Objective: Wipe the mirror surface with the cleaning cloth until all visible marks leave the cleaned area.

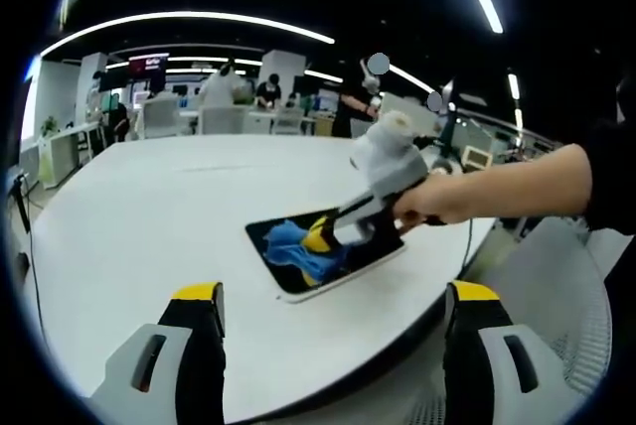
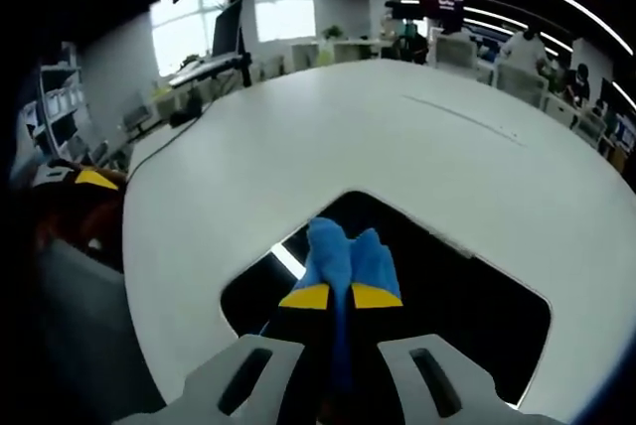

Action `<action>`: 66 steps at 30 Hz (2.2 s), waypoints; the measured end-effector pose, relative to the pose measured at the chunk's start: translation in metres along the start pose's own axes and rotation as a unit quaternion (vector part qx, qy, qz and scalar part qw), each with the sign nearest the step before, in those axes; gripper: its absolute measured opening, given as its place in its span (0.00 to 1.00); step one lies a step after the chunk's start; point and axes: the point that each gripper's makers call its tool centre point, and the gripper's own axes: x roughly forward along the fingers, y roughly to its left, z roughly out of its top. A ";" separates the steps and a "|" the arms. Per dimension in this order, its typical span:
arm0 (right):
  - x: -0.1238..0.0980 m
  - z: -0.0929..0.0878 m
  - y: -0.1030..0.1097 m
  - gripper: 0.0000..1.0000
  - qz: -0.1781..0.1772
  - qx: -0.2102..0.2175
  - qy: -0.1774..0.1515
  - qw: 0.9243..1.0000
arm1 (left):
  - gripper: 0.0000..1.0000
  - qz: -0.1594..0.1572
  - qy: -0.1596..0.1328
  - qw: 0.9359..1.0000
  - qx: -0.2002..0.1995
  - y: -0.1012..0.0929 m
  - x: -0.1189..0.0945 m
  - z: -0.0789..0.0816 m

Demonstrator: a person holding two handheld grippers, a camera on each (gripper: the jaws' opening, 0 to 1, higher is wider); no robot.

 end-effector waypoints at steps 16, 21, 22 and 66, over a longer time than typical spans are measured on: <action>-0.015 -0.015 0.021 0.00 0.022 -0.007 0.002 1.000 | 0.91 0.001 0.004 1.000 -0.001 0.000 0.000 -0.001; -0.021 -0.021 0.028 0.00 0.029 -0.011 0.003 1.000 | 0.91 0.004 0.007 1.000 -0.002 0.001 -0.001 -0.002; -0.022 -0.021 0.028 0.00 0.029 -0.011 0.003 1.000 | 0.91 0.004 0.008 1.000 -0.002 0.001 -0.001 -0.003; -0.040 -0.038 0.027 0.00 0.056 -0.018 0.027 0.998 | 0.91 0.008 0.006 1.000 -0.003 0.001 -0.002 -0.003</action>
